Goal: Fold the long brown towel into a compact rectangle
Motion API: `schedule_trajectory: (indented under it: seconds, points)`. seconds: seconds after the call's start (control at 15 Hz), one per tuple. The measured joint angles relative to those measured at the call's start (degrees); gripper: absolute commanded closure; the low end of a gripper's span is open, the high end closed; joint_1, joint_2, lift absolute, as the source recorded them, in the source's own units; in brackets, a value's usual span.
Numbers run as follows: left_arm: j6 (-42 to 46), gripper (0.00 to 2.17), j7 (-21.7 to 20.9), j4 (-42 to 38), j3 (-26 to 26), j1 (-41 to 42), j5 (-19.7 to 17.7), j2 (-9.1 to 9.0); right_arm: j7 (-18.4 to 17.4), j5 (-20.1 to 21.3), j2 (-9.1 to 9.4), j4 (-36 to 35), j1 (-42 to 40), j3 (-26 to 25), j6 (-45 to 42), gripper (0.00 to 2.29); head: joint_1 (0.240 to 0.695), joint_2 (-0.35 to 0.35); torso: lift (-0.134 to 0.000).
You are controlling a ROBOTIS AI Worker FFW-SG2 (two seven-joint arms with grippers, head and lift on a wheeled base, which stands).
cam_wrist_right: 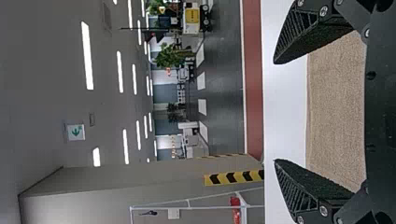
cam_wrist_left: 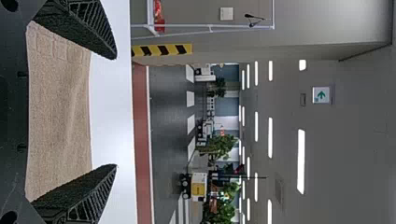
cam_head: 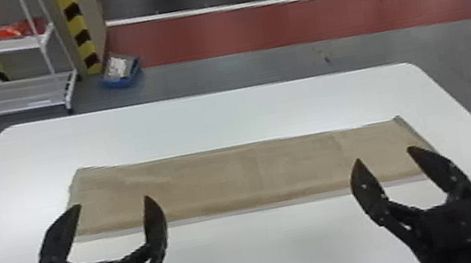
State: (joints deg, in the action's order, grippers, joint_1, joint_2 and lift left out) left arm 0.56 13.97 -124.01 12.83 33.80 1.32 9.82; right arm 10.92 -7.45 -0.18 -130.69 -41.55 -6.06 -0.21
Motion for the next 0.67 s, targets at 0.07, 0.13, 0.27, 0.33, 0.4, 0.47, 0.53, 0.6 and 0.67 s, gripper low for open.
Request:
schedule_trajectory:
  seconds: [0.07, 0.13, 0.27, 0.33, 0.4, 0.47, 0.53, 0.6, 0.67]
  points:
    - [0.0, 0.04, 0.01, -0.04, 0.0, 0.06, 0.0, 0.05, 0.03, 0.03, 0.0, 0.0, -0.02, 0.0, 0.0, 0.14, 0.695, -0.101, -0.122]
    - [0.03, 0.04, 0.01, -0.07, 0.0, 0.14, 0.0, 0.09, 0.06, 0.04, 0.0, 0.0, -0.05, 0.0, 0.0, 0.14, 0.695, -0.101, -0.122]
    - [0.41, 0.04, 0.01, -0.16, 0.0, 0.27, 0.03, 0.2, 0.07, 0.06, 0.0, -0.02, -0.17, 0.0, 0.0, 0.14, 0.695, -0.101, -0.122]
    - [0.55, 0.04, 0.01, -0.19, 0.0, 0.33, 0.11, 0.25, 0.07, 0.06, 0.0, -0.06, -0.21, 0.0, 0.0, 0.14, 0.695, -0.101, -0.122]
    - [0.6, 0.04, 0.01, -0.28, 0.0, 0.39, 0.22, 0.28, 0.16, 0.06, 0.0, -0.07, -0.34, -0.02, 0.0, 0.14, 0.695, -0.101, -0.122]
    - [0.6, 0.04, 0.01, -0.42, 0.0, 0.48, 0.28, 0.28, 0.22, 0.06, 0.0, -0.08, -0.46, -0.08, 0.0, 0.14, 0.695, -0.101, -0.122]
    - [0.6, 0.04, 0.01, -0.61, 0.0, 0.57, 0.34, 0.28, 0.25, 0.06, 0.0, -0.09, -0.57, -0.13, -0.1, 0.14, 0.695, -0.102, -0.122]
    - [0.63, 0.04, 0.01, -0.74, 0.0, 0.64, 0.42, 0.28, 0.25, 0.07, 0.0, -0.1, -0.64, -0.16, -0.23, 0.14, 0.695, -0.103, -0.122]
    - [0.65, 0.04, 0.04, -0.85, 0.0, 0.74, 0.53, 0.28, 0.24, 0.07, 0.0, -0.13, -0.7, -0.17, -0.37, 0.14, 0.695, -0.103, -0.122]
